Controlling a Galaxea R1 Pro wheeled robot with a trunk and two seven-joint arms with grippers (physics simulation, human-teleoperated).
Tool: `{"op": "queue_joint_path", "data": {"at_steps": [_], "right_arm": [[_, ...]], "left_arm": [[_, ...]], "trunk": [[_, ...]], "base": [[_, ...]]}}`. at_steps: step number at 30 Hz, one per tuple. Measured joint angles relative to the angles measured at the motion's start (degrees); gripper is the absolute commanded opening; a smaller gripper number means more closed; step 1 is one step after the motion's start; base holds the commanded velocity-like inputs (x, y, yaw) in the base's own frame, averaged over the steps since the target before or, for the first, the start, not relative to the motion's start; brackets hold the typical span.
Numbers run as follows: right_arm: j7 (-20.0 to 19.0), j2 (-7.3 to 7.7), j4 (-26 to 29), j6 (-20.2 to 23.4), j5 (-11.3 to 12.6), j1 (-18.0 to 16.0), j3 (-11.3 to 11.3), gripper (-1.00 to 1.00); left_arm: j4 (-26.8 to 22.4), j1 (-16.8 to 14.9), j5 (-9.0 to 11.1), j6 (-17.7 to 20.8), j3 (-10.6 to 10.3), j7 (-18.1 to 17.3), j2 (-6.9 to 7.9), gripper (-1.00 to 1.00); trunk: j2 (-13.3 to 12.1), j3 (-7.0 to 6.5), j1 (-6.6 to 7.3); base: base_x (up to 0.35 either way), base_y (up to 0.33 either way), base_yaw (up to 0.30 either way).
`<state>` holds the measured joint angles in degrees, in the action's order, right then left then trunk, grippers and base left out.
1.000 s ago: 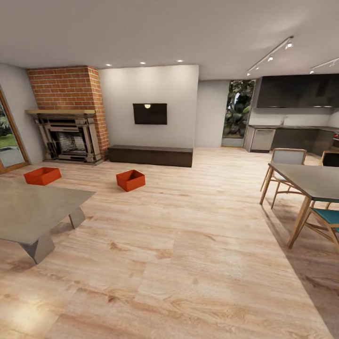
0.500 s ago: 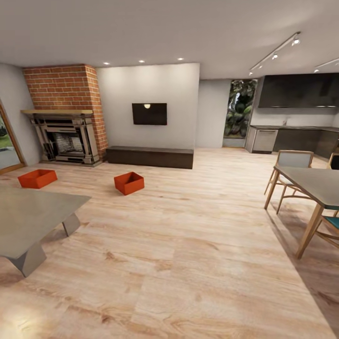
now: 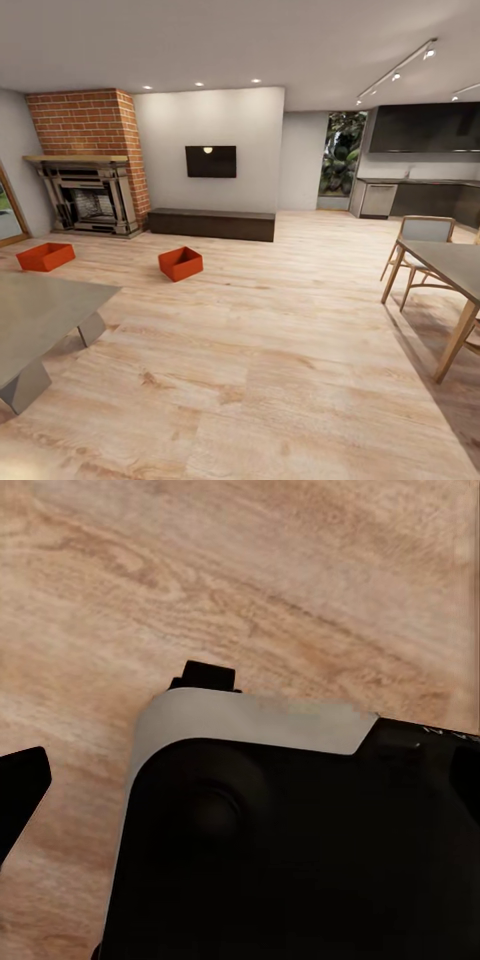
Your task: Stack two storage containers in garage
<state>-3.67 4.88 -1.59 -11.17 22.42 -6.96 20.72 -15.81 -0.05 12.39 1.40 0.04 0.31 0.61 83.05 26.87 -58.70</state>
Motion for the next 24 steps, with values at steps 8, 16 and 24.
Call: {"op": "queue_joint_path", "data": {"at_steps": [8,16,24], "right_arm": [[0.0,-0.15,0.0,0.0,0.0,0.0,0.1,1.00],[-0.1,-0.21,0.0,0.1,0.0,0.0,0.1,1.00],[-0.2,-0.16,0.0,0.3,-0.1,0.0,0.0,1.00]], "left_arm": [[0.1,0.0,0.3,0.0,0.0,0.1,-0.12,1.00],[0.2,0.0,0.3,0.0,-0.1,0.2,-0.26,1.00],[0.2,0.0,0.2,0.0,-0.2,0.2,-0.28,1.00]], "trunk": [[0.0,0.00,0.00],[0.0,0.00,0.00],[0.0,0.00,0.00]], "base": [[0.324,0.000,0.000],[0.324,0.000,0.000],[0.324,0.000,0.000]]}}
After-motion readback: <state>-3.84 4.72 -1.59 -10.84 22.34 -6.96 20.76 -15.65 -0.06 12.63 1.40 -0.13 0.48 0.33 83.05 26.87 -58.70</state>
